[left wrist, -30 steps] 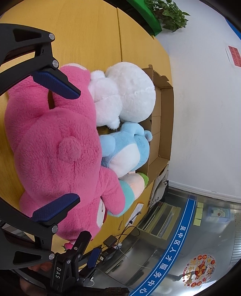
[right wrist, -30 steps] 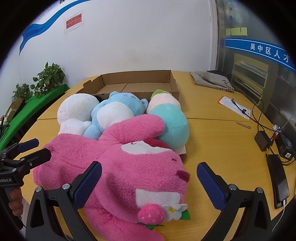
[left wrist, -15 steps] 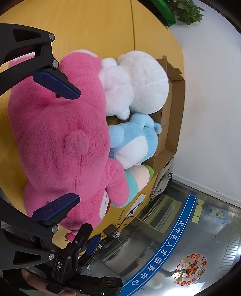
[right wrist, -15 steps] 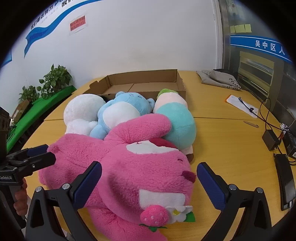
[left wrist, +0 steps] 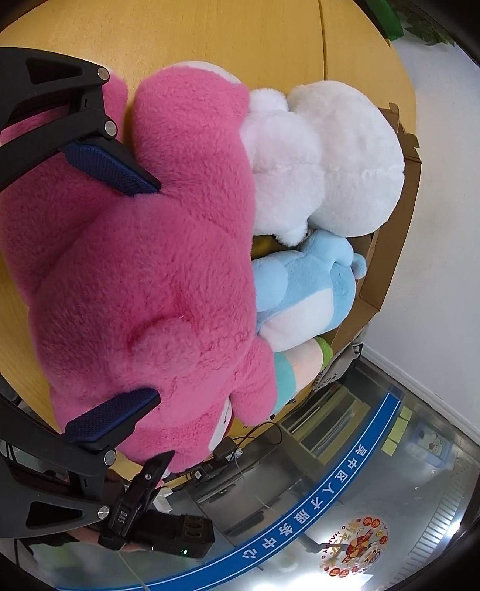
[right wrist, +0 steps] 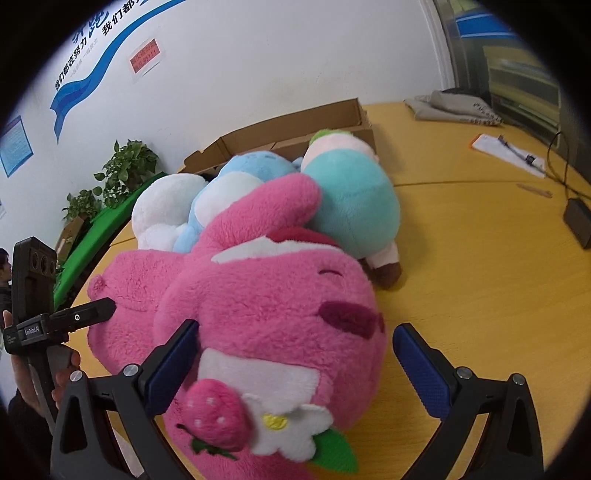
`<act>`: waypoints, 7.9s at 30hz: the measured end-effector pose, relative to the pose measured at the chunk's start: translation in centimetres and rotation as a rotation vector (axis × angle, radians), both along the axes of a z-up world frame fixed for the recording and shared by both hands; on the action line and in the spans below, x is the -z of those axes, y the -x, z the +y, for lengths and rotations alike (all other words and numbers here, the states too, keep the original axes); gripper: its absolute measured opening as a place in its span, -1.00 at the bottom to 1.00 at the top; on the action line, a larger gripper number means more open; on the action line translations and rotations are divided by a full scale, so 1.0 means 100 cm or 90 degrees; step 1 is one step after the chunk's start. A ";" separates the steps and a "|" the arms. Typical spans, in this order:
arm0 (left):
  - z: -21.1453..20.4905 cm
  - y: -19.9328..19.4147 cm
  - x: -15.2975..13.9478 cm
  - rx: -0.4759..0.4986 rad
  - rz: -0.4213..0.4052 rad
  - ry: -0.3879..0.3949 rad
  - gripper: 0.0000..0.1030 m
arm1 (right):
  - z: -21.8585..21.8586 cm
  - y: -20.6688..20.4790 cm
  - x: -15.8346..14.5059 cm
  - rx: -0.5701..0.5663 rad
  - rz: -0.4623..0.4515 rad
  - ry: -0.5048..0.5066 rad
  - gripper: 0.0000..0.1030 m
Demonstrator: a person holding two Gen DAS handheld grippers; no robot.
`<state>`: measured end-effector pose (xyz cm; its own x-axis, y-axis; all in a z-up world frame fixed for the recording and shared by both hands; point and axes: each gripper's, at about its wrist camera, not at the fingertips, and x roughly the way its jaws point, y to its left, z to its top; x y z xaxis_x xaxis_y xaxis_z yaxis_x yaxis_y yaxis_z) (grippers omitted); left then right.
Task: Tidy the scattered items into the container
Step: 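Close both grippers on the pink bear's body, then lift the pink bear with both grippers and carry it over the box, then lower the pink bear into the box and open both grippers, then move both grippers back toward the white plush bear on the table, then close both grippers on the white bear's body from either side, then lift the white bear with both grippers and carry it over the box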
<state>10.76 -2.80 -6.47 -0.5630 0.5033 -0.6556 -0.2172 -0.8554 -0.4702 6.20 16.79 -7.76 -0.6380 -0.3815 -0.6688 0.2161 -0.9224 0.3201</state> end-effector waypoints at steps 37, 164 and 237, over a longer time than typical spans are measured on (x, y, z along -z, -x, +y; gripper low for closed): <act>-0.060 0.080 -0.224 0.006 0.290 0.044 0.07 | -0.041 0.076 -0.200 -0.083 0.339 0.052 0.32; -0.049 0.148 -0.154 -0.106 0.202 0.169 1.00 | -0.082 0.145 -0.145 0.059 0.152 -0.194 0.91; -0.161 0.412 -0.151 0.077 0.150 0.147 0.43 | -0.269 0.273 -0.119 -0.039 0.129 0.026 0.16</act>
